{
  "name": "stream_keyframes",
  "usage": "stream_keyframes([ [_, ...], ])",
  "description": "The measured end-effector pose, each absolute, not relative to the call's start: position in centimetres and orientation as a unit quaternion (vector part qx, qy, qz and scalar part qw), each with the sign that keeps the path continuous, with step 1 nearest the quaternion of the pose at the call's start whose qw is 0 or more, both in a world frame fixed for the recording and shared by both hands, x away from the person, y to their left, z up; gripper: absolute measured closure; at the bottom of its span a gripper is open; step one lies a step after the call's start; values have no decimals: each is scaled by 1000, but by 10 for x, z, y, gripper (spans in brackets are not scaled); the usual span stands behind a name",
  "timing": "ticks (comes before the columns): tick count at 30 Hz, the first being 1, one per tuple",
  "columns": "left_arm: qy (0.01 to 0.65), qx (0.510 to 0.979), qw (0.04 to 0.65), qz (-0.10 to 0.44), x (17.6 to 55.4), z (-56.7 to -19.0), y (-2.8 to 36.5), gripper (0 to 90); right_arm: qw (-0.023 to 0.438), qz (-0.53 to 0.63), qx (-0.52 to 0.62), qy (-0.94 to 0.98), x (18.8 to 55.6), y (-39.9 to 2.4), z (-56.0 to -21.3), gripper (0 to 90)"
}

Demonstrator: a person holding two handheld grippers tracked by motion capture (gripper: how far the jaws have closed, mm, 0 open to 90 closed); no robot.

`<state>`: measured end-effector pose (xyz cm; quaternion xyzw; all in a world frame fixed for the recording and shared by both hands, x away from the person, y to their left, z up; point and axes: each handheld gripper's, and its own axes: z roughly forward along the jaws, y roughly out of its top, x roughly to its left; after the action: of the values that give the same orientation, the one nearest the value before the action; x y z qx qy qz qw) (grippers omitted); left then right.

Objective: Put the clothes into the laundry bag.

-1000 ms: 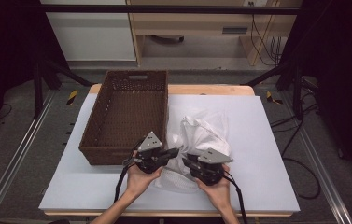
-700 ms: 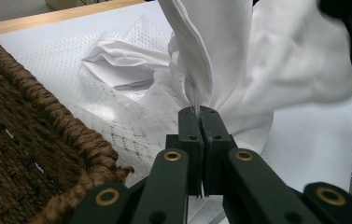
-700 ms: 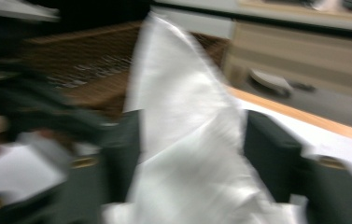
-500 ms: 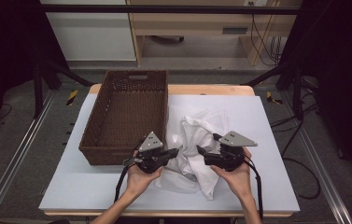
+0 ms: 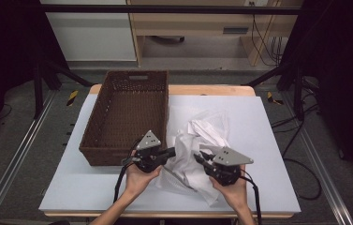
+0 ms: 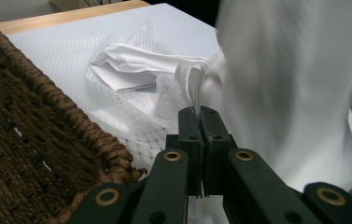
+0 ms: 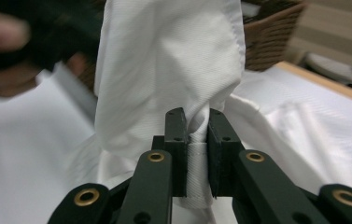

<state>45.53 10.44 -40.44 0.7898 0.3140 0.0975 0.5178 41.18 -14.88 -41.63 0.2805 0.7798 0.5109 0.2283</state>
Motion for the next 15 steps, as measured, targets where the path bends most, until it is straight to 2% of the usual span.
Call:
stream_keyframes([
  [4,298,789,528,95,449,-395,101,885,205,474,281,809,417,-132,-433,842],
  [8,276,795,532,97,439,-388,96,887,201,414,335,822,442,-118,-455,856],
  [10,268,800,526,108,434,-388,92,887,190,432,374,798,452,-117,-457,855],
  [13,267,806,516,111,435,-393,89,887,236,425,398,778,455,-107,-460,848],
  [15,275,808,511,107,438,-399,90,886,250,430,400,770,455,-104,-463,828],
])
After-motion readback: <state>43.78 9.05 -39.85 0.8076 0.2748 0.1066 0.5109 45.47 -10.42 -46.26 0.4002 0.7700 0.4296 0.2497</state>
